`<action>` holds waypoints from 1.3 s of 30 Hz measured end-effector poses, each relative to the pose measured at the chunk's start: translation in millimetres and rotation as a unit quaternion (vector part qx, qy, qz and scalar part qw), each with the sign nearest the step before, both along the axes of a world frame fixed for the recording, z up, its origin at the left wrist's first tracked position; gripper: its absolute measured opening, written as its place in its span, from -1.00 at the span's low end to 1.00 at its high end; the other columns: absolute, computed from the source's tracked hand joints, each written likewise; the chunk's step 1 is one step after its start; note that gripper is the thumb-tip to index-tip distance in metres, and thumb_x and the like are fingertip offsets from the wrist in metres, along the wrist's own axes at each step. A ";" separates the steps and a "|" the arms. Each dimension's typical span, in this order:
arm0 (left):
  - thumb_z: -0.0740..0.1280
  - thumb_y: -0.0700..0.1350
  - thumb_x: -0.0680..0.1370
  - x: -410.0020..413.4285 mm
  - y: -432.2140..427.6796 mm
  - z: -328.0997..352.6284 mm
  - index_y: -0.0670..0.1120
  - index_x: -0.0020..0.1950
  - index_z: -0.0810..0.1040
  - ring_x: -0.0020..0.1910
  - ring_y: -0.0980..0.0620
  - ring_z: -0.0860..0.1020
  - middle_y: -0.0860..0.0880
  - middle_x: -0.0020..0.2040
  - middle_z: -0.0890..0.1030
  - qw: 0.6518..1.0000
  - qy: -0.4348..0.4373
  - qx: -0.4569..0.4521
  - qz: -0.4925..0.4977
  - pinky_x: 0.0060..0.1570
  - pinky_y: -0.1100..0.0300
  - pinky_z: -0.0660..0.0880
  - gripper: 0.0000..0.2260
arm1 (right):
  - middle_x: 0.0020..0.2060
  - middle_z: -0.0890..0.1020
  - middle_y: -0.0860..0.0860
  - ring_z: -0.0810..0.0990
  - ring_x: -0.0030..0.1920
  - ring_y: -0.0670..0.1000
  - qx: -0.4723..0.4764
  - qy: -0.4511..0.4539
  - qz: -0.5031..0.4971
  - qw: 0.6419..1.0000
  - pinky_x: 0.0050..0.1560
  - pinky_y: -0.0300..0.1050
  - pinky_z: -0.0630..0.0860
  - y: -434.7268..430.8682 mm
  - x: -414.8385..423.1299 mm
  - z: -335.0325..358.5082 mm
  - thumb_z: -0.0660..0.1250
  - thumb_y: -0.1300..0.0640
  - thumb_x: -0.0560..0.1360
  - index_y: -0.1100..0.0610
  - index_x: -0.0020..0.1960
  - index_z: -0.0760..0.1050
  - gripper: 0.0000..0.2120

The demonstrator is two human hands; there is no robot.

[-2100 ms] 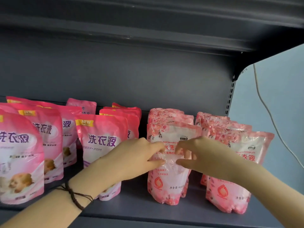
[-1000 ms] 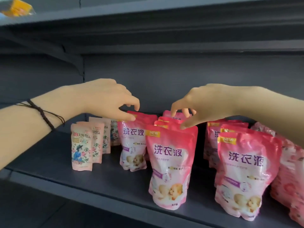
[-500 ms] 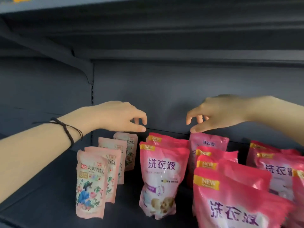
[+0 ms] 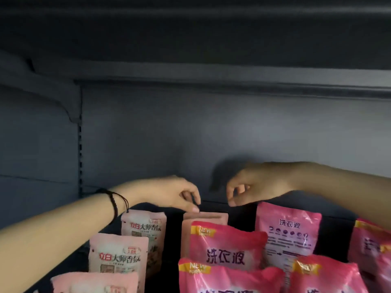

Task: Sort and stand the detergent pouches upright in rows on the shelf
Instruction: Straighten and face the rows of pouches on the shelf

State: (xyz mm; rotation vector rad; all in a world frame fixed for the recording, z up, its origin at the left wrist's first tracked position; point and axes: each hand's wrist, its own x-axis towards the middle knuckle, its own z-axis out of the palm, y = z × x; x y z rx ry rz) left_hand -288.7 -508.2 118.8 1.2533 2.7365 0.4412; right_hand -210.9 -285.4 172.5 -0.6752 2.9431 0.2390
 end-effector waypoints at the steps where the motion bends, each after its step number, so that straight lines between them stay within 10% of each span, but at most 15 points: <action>1: 0.40 0.07 0.51 -4.8 1.1 -2.6 0.05 0.12 0.60 0.04 0.07 0.61 0.02 0.06 0.66 1.000 -0.020 0.002 -0.012 0.18 0.02 0.50 -0.78 | -0.05 0.66 -0.04 0.62 -0.05 -0.04 -0.014 -0.009 -0.002 1.000 0.02 -0.12 0.54 0.3 -4.2 -2.3 0.25 -0.16 0.54 -0.02 0.12 0.56 -0.71; 9: 0.35 0.04 0.54 14.9 1.8 -12.9 -0.09 0.15 0.59 -0.06 0.15 0.58 0.01 -0.04 0.66 0.980 -0.164 0.048 -0.106 0.05 0.28 0.48 -0.73 | -0.13 0.68 -0.05 0.64 -0.13 -0.07 -0.117 -0.193 0.028 0.974 0.06 0.03 0.58 -4.1 5.1 -17.2 0.40 0.00 0.49 0.14 0.02 0.60 -0.77; 20: 0.36 -0.16 0.56 38.4 8.7 -28.9 -0.11 -0.16 0.58 -0.22 0.05 0.50 -0.11 -0.20 0.61 0.974 -0.112 0.195 -0.031 -0.14 0.21 0.41 -0.90 | -0.31 0.67 -0.03 0.67 -0.21 -0.07 -0.299 -0.016 -0.045 0.953 -0.12 -0.15 0.59 -3.8 39.1 32.5 0.31 0.23 0.55 0.13 -0.16 0.57 -0.87; 27: 0.24 -0.22 0.61 52.3 25.2 6.3 -0.11 -0.20 0.50 -0.26 0.03 0.48 -0.05 -0.26 0.56 0.871 -0.141 0.468 0.039 -0.21 0.15 0.39 -0.81 | -0.01 0.65 -0.03 0.62 -0.03 -0.07 -0.293 0.015 -0.134 0.946 0.10 -0.17 0.54 13.0 60.2 0.1 0.48 0.10 0.42 0.05 0.10 0.54 -0.73; 34: 0.28 -0.14 0.60 80.8 23.3 75.6 -0.13 -0.14 0.53 -0.23 0.05 0.57 -0.05 -0.21 0.60 0.788 -0.134 0.601 0.026 -0.02 0.12 0.52 -0.86 | -0.10 0.71 0.09 0.67 -0.15 0.00 -0.696 0.037 -0.114 0.708 0.13 -0.05 0.57 4.4 72.6 19.3 0.48 0.13 0.25 0.23 0.11 0.57 -0.55; 39: 0.38 -0.14 0.54 113.5 27.5 94.2 -0.16 -0.05 0.54 -0.26 0.05 0.63 -0.06 -0.17 0.63 0.696 -0.195 0.690 0.028 -0.21 0.17 0.61 -0.91 | -0.32 0.68 0.04 0.63 -0.36 -0.04 -0.812 0.074 -0.074 0.574 -0.24 -0.16 0.62 -17.0 100.8 35.1 0.41 0.22 0.45 0.18 -0.18 0.55 -0.94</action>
